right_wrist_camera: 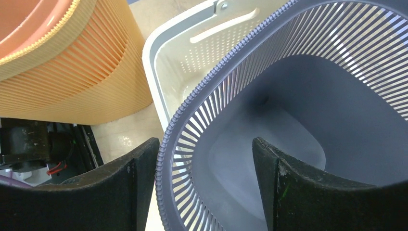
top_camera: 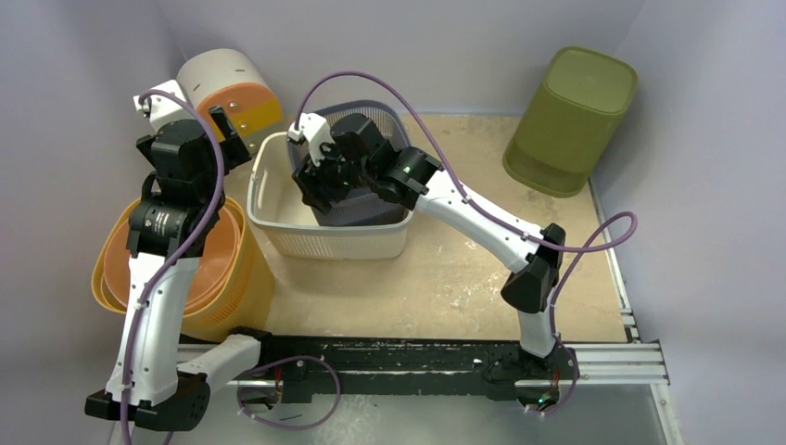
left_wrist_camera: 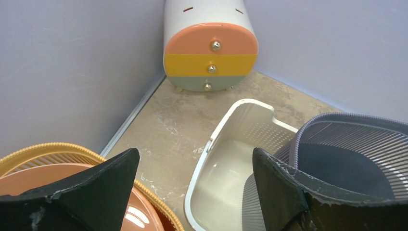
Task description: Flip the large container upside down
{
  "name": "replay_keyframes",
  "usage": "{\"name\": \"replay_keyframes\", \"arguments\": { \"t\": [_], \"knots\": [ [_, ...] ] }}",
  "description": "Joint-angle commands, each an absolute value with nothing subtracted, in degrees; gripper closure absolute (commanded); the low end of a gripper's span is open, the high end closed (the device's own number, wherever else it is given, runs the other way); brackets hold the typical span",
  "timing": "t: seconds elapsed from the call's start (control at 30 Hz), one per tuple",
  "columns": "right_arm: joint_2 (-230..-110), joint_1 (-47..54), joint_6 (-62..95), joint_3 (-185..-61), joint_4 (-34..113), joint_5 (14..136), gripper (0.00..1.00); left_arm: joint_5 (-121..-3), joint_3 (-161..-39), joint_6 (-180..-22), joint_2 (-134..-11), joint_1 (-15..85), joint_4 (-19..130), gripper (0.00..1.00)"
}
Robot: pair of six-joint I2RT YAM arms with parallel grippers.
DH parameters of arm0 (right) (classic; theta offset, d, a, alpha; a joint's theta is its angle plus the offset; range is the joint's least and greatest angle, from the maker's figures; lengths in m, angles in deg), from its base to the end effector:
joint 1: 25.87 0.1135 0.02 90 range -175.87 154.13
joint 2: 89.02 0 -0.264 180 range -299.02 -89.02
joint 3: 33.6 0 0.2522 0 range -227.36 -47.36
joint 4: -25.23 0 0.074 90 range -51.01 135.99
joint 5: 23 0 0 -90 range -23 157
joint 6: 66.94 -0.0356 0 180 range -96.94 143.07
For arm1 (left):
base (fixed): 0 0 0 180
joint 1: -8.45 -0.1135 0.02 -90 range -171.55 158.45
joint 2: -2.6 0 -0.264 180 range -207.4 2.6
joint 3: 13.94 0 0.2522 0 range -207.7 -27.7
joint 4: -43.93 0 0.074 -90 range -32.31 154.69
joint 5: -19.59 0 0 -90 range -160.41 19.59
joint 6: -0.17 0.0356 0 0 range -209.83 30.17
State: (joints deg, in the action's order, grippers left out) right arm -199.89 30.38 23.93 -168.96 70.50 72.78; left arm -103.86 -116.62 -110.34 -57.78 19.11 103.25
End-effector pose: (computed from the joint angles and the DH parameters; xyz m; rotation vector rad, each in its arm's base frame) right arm 0.2447 0.3727 0.4259 -1.0188 1.7257 0.7318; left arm 0.1758 -0.0131 0.4824 -0.5461 1.7366 0.1612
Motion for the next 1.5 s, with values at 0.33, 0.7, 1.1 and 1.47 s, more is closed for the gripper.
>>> {"name": "replay_keyframes", "arguments": {
  "t": [0.33, 0.7, 1.1, 1.47],
  "knots": [
    [-203.9, 30.7, 23.3, -176.3, 73.4, 74.4, 0.48, -106.1, -114.9, -110.0, -54.6, 19.3, 103.3, 0.15],
    [-204.7, 30.7, 21.0, -177.9, 75.7, 72.5, 0.92, -106.0, -115.1, -110.0, -54.3, 19.3, 102.9, 0.15],
    [-196.5, 28.3, 14.7, -182.3, 66.7, 64.9, 1.0, -105.8, -117.8, -109.7, -54.7, 19.3, 102.5, 0.15],
    [-173.3, 13.5, -0.8, -158.7, 38.9, 66.2, 1.0, -104.7, -118.7, -110.0, -54.8, 19.3, 101.8, 0.15]
  ]
}}
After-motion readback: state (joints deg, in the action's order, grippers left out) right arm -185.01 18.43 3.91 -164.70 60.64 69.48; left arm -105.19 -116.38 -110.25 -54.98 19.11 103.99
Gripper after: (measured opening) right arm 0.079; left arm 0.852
